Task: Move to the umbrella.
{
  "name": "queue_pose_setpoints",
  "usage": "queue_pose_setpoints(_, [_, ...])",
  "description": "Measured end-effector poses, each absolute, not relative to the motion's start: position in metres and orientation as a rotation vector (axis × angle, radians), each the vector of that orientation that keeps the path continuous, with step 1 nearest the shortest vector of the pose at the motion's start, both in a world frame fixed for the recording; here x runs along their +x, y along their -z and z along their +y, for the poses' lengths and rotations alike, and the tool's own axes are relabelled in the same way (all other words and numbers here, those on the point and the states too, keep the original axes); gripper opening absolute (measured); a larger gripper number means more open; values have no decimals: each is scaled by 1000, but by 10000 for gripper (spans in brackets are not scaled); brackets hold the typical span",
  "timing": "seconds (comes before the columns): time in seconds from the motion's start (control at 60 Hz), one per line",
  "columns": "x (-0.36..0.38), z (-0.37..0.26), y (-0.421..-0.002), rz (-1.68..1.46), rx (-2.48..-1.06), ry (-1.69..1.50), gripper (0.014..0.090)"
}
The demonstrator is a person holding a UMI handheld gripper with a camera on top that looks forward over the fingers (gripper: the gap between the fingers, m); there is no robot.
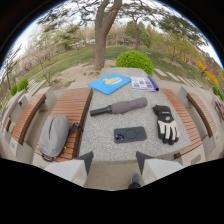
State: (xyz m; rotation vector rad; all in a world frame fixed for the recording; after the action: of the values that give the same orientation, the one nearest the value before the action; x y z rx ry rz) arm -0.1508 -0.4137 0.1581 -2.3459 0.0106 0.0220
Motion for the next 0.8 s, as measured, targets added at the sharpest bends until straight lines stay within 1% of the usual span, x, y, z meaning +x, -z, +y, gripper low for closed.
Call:
queue_pose_setpoints(0.45, [-129,-421,-153,35,-2340,16,847])
queue_pose_setpoints(0.6, [-125,-402,-152,38,-2320,26,852])
queue_pose_setpoints(0.8, [-116,-351,-138,10,-2306,32,849])
